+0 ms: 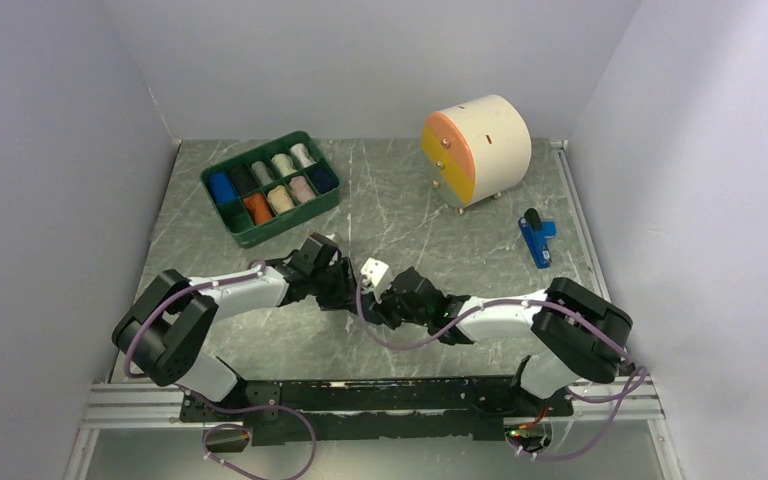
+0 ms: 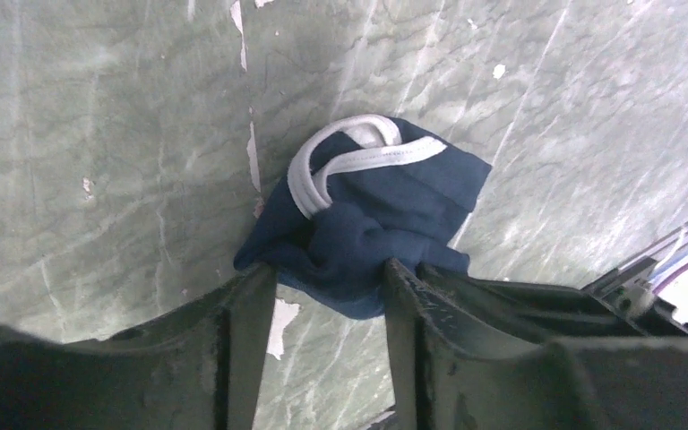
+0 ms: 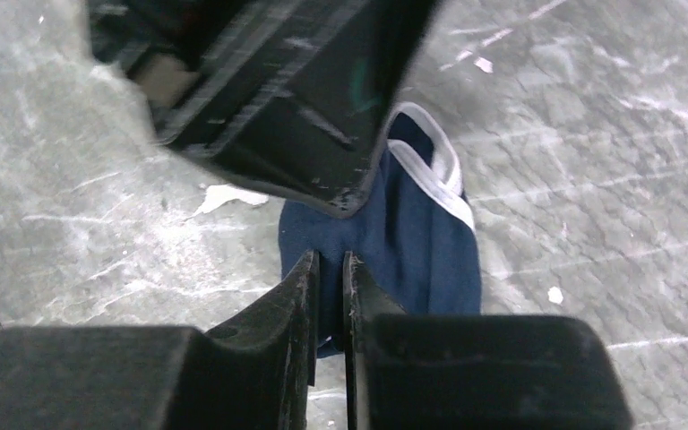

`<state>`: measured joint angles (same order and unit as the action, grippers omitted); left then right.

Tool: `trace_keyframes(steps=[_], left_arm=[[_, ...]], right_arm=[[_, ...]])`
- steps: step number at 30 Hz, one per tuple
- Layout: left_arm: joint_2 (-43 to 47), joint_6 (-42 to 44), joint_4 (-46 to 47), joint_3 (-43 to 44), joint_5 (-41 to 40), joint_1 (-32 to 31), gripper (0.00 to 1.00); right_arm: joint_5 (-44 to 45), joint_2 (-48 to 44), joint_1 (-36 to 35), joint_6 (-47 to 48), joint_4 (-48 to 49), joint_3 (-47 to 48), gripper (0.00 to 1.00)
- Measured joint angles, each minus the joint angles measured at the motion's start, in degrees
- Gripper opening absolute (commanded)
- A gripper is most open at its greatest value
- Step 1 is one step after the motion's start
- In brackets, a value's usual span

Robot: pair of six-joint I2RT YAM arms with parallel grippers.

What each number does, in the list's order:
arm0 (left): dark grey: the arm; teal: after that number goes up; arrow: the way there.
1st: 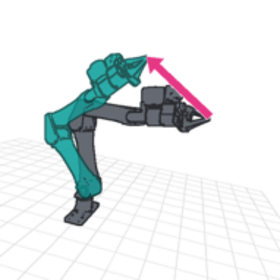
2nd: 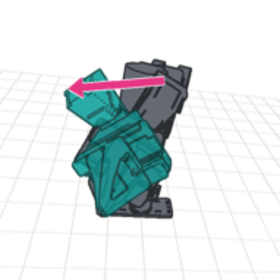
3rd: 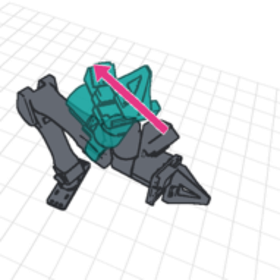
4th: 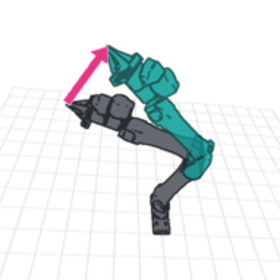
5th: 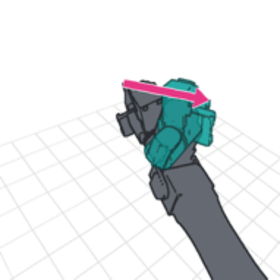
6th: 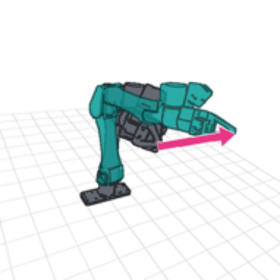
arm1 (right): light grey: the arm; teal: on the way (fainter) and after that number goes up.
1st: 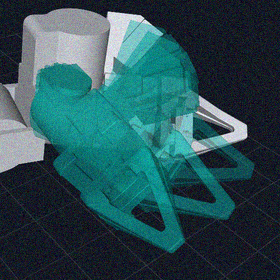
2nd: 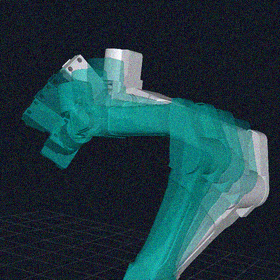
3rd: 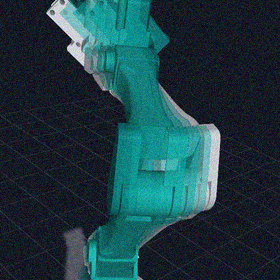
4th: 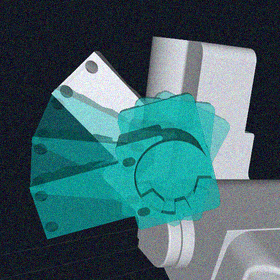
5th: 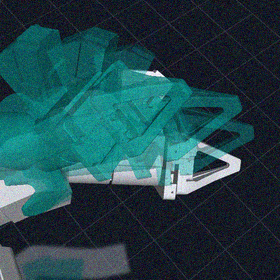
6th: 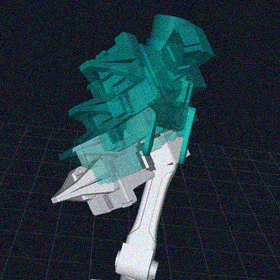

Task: Roll the underwear
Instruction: Roll the underwear to the center of the board.

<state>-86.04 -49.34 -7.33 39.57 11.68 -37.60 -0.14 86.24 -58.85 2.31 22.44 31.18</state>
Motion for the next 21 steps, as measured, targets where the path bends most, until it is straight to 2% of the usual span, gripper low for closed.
trace_keyframes(steps=[5, 7, 11, 16, 21], left_arm=[[3.8, -1.0, 0.5, -0.8, -0.2, 0.0, 0.76], [6.7, -1.6, 1.5, -1.7, -0.1, 0.0, 0.79], [8.9, -2.5, 4.8, -2.5, 0.5, 0.0, 0.76], [5.8, -2.7, 6.8, -2.5, 0.7, 0.0, 0.73], [3.7, -2.7, 6.5, -2.5, 0.4, 0.0, 0.73]], right_arm=[[-11.2, 0.4, 8.9, -9.3, 5.4, -2.7, 0.11], [-15.3, 1.8, 12.3, -13.9, 9.1, -4.6, 0.12], [-21.7, 5.4, 16.0, -21.2, 16.2, -6.1, 0.13], [-27.1, 9.3, 19.5, -28.7, 22.7, -7.1, 0.14], [-29.9, 11.0, 22.1, -34.0, 26.4, -8.0, 0.17]])
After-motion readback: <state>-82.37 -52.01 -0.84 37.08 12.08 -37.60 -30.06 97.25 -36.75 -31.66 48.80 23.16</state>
